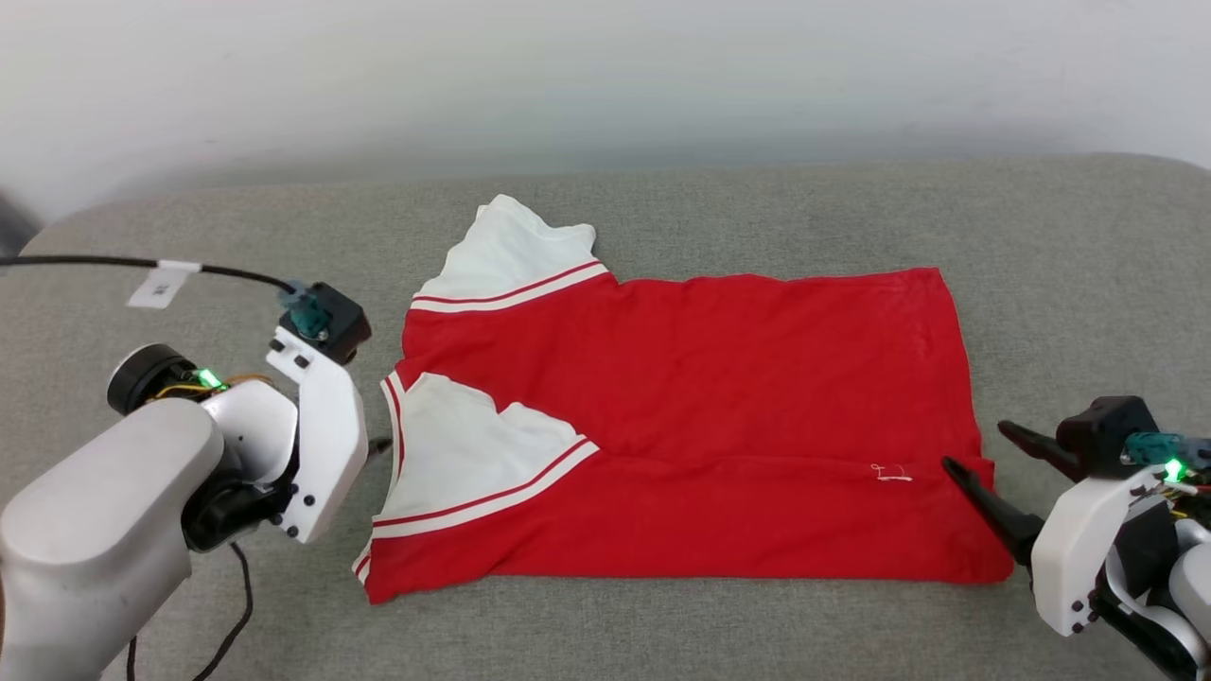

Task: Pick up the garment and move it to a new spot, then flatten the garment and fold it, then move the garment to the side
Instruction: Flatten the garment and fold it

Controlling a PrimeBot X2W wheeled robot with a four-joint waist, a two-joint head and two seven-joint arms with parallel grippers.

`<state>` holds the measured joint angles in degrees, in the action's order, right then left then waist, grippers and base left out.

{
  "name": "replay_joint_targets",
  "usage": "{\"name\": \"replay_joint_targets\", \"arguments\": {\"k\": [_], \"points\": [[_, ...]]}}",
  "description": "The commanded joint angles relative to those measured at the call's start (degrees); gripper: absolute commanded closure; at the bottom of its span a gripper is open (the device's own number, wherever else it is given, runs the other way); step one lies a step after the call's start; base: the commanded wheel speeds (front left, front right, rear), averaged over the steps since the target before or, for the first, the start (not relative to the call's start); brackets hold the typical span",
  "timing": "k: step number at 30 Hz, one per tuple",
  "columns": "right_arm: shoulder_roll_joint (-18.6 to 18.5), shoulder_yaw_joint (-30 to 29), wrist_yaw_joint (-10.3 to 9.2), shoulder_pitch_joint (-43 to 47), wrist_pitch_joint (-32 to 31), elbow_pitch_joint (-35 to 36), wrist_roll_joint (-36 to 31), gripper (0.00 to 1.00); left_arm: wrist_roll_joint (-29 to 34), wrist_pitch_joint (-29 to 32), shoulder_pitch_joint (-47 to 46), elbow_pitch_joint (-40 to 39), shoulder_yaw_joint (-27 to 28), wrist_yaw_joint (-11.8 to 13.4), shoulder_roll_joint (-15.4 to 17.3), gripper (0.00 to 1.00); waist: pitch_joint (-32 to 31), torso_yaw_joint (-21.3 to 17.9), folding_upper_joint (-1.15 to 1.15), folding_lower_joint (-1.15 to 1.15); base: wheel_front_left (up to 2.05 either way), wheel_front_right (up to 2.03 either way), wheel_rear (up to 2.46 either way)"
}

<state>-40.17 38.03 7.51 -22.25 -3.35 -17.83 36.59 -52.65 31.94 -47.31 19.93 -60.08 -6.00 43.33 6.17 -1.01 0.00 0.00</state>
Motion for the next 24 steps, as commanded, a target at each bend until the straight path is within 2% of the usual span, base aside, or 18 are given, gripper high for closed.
{"name": "replay_joint_targets", "arguments": {"k": [1,4,9,16,24], "points": [[0.37,-0.18,-0.04,0.53,-0.08,0.27,-0.38,0.0,-0.81,1.91,-0.62,-0.36,-0.36,-0.13,0.48,0.0,0.0,-0.19,0.0,0.0,0.0,0.0,0.0],[0.83,-0.24,-0.04,0.76,-0.65,0.71,-0.86,0.0,-3.68,9.53,-1.14,-1.94,-2.0,-0.57,0.94,0.0,0.17,-0.8,0.0,0.0,0.0,0.0,0.0],[1.49,-0.1,-0.04,0.2,-1.84,1.1,-0.92,0.0,-5.84,16.42,-1.2,-3.05,-3.92,-0.71,0.95,0.0,1.04,-2.14,0.0,0.0,0.0,0.0,0.0],[2.74,0.21,-0.04,-0.98,-1.9,0.44,-0.81,0.0,-5.25,21.03,-0.1,-0.92,-6.95,-0.31,0.22,0.0,2.93,-3.95,0.0,0.0,0.0,0.0,0.0],[3.82,1.22,-0.04,-2.54,-1.18,-0.56,-0.96,0.0,-6.23,21.1,2.85,1.93,-8.82,-0.74,-1.19,0.0,4.53,-5.35,0.0,0.0,0.0,0.0,0.0]]}}
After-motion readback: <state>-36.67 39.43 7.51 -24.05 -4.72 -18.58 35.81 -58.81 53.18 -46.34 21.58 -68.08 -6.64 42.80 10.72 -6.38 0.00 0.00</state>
